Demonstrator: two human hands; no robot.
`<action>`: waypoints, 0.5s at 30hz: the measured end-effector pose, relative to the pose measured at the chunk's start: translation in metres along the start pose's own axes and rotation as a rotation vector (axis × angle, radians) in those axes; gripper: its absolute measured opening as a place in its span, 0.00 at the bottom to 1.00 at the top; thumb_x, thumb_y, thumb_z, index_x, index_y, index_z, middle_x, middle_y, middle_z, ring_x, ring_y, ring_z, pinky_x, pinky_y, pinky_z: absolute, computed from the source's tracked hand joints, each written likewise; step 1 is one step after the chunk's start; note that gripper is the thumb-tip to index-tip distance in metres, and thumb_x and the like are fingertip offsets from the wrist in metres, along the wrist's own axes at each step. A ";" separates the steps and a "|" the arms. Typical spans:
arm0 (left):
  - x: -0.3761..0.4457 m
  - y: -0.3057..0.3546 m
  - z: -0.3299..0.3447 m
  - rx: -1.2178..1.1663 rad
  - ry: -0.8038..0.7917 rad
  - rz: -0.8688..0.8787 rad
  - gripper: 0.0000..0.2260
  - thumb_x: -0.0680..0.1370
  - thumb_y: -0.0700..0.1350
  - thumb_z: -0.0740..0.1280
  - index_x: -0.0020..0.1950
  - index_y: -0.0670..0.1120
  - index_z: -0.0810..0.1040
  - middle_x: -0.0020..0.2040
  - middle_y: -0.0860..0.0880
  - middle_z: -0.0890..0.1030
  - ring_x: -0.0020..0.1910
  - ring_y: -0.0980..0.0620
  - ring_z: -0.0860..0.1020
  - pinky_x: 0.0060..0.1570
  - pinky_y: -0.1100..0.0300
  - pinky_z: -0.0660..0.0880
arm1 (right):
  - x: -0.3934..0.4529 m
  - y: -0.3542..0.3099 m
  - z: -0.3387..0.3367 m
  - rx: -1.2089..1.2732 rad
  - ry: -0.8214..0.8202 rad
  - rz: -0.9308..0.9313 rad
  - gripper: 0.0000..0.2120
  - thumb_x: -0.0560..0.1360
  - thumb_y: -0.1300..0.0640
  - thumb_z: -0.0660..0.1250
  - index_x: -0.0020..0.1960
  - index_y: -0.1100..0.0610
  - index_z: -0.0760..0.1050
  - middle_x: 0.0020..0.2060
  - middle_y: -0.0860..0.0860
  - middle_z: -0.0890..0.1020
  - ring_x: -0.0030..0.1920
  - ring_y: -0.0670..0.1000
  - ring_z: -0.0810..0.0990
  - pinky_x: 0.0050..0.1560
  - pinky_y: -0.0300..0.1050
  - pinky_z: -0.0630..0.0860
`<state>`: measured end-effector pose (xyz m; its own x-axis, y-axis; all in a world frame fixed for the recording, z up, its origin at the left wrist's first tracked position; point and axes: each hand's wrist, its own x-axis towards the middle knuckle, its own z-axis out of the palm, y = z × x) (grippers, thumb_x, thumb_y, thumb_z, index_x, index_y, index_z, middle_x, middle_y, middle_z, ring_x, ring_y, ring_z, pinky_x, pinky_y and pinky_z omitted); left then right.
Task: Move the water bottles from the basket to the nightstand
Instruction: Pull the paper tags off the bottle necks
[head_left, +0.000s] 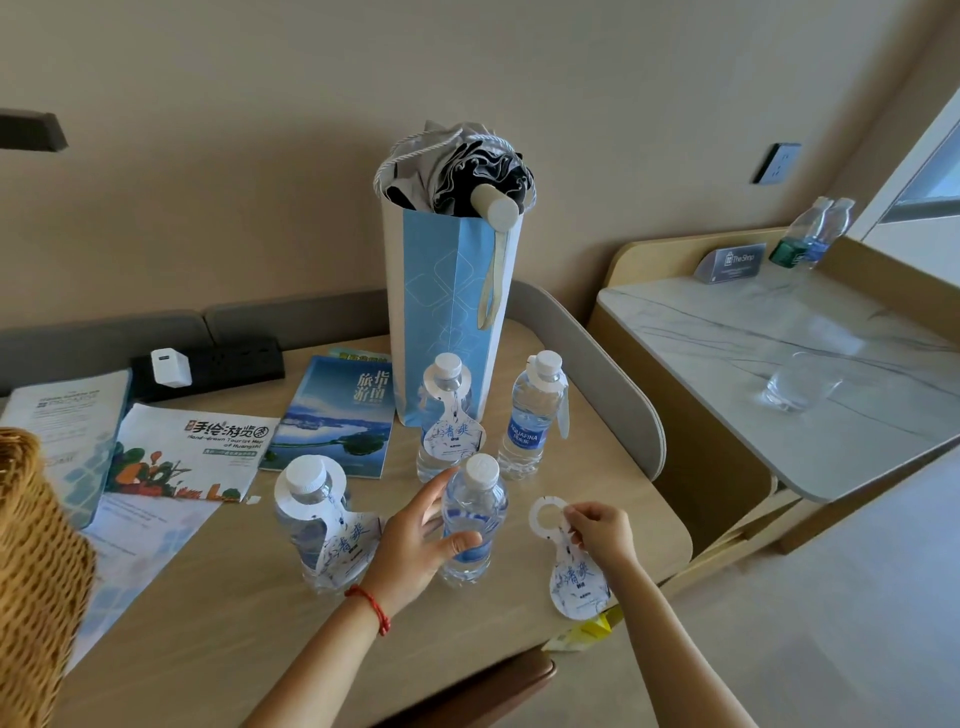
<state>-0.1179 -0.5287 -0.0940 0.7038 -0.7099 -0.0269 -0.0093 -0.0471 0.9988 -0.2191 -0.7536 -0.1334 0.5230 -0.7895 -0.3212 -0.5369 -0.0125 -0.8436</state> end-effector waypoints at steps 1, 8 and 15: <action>0.000 0.000 0.000 0.007 0.004 0.000 0.40 0.57 0.65 0.75 0.66 0.57 0.66 0.65 0.52 0.74 0.63 0.58 0.73 0.61 0.62 0.71 | 0.002 0.002 0.003 -0.033 0.011 -0.005 0.09 0.74 0.59 0.67 0.35 0.56 0.79 0.27 0.50 0.79 0.27 0.47 0.74 0.29 0.38 0.70; -0.002 0.001 0.000 0.019 0.000 -0.016 0.39 0.58 0.64 0.75 0.65 0.60 0.65 0.66 0.52 0.73 0.64 0.56 0.73 0.63 0.60 0.71 | 0.005 0.016 0.011 -0.292 0.012 -0.042 0.06 0.74 0.55 0.66 0.41 0.55 0.79 0.33 0.49 0.79 0.33 0.45 0.75 0.28 0.37 0.67; -0.004 0.006 0.001 0.055 -0.005 -0.040 0.38 0.59 0.64 0.74 0.66 0.61 0.63 0.69 0.49 0.70 0.67 0.53 0.70 0.67 0.50 0.68 | 0.004 0.024 0.011 -0.367 -0.002 -0.037 0.07 0.74 0.53 0.66 0.43 0.55 0.79 0.34 0.50 0.79 0.35 0.48 0.76 0.31 0.40 0.69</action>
<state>-0.1221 -0.5269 -0.0881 0.7007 -0.7103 -0.0674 -0.0204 -0.1144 0.9932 -0.2228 -0.7510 -0.1597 0.5476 -0.7834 -0.2939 -0.7190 -0.2609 -0.6442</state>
